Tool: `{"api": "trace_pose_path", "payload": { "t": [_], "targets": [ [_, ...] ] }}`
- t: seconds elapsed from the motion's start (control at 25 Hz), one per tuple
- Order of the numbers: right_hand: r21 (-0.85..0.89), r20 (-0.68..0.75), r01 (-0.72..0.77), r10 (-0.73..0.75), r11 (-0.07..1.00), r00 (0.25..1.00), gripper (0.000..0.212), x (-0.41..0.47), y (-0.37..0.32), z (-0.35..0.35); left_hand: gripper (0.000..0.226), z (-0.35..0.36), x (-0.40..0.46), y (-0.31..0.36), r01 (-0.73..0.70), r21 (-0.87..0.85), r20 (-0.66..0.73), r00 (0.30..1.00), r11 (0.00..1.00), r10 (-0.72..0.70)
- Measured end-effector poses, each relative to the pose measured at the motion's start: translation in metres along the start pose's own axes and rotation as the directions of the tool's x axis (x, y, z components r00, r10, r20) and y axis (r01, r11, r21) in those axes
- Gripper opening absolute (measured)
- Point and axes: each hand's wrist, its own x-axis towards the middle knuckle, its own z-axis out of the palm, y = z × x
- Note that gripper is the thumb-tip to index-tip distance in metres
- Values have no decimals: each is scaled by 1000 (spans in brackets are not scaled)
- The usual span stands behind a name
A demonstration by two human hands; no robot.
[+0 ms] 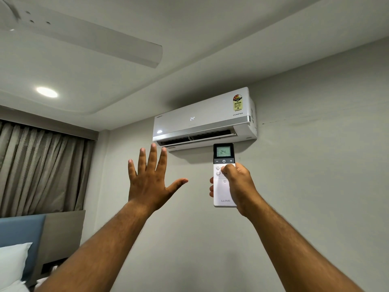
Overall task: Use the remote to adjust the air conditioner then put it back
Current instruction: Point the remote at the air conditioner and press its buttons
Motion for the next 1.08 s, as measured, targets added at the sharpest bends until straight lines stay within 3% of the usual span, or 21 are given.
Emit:
{"api": "trace_pose_path", "payload": {
  "t": [1.08],
  "targets": [
    [-9,18,10,-10,1000,1000,17,-5,3,11,104,1,-10,-13,32,43,20,999,999,-33]
  ]
}}
